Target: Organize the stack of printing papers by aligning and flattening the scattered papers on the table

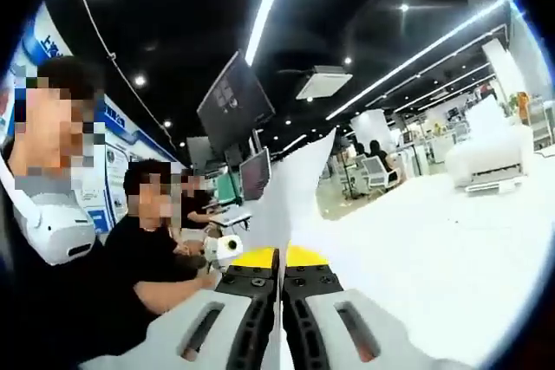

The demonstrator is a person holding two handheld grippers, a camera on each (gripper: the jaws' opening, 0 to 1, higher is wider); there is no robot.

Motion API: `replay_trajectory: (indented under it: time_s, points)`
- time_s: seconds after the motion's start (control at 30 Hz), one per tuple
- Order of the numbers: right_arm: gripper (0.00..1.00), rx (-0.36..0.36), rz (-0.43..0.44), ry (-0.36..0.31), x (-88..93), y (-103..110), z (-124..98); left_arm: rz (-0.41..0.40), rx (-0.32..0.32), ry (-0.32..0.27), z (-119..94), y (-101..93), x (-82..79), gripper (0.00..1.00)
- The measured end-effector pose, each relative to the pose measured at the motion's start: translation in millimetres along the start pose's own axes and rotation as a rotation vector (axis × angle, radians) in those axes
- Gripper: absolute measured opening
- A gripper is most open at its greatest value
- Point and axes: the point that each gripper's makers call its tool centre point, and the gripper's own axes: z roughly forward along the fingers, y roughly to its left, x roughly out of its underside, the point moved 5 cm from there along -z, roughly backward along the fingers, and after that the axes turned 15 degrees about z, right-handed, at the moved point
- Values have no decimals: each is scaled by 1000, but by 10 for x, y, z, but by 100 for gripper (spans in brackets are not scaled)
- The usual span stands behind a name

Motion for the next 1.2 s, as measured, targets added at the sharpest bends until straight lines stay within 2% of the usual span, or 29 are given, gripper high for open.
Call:
replay_trajectory:
  time_s: [0.2, 0.37, 0.57, 0.93, 1.2]
  points:
    - [0, 55, -50, 38, 71, -209, 104, -4, 0, -2, 7, 10, 3, 6]
    - [0, 101, -77, 25, 59, -368, 122, -15, 2, -10, -3, 16, -5, 6]
    - [0, 137, -102, 14, 88, -485, 170, -66, 23, -26, -8, 5, -22, 6]
    - [0, 144, -72, -6, 200, -583, 287, -116, 38, -39, -15, 29, -24, 6]
    - [0, 176, -56, -16, 241, -684, 263, -149, 57, -70, -19, 28, -49, 10]
